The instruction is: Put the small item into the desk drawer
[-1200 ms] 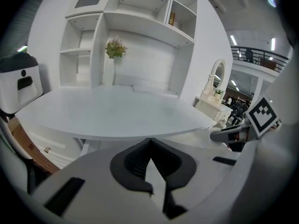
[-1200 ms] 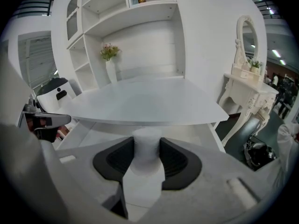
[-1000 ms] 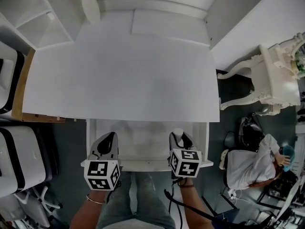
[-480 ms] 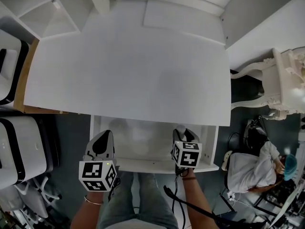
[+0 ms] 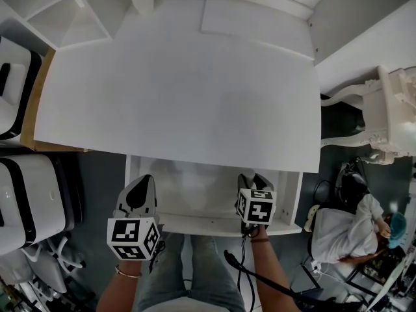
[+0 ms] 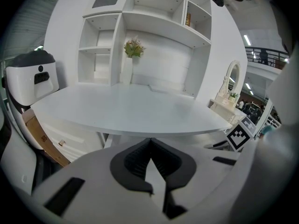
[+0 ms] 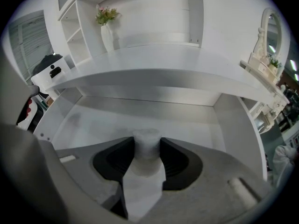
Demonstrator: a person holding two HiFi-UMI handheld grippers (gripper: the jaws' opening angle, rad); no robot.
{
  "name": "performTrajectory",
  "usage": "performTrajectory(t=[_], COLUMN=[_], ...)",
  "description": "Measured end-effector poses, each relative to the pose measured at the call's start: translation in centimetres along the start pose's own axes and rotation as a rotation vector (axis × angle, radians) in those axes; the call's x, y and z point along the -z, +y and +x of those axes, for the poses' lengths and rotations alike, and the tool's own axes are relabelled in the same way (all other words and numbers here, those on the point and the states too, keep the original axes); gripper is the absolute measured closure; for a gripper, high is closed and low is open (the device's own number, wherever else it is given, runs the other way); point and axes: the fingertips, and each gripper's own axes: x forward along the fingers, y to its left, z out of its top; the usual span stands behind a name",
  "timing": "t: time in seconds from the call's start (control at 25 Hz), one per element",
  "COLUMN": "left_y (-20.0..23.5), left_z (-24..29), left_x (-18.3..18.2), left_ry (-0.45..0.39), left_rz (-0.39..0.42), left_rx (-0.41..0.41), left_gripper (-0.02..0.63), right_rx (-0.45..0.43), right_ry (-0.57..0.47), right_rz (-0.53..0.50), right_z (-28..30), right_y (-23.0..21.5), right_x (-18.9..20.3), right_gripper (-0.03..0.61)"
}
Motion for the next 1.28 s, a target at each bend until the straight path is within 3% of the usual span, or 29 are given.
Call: performTrajectory(t=[0.76, 1.04, 1.28], left_y=[-1.6, -3.5, -4.2], left_z=[-1.4, -2.7, -4.9], left_x=[0.0, -0.9, -3.3], left_ry=[-0.009, -0.031, -0.089], left_rz=[0.026, 0.046, 0.064], left_rx=[0.044, 0.084, 0.118], left_gripper=[0.609, 0.609, 0.609], right_rx=[-0.019, -0.006, 0.032], right_ry=[-0.063, -0.138, -0.27], right_rz=[0.011, 0.04, 0.09], right_z=[-3.1, -7.1, -13.1], right_y=[-0.5, -1.1, -0.6], right_x=[-0.9, -2.4, -4.7], right_gripper=[0.393, 0.393, 0.394])
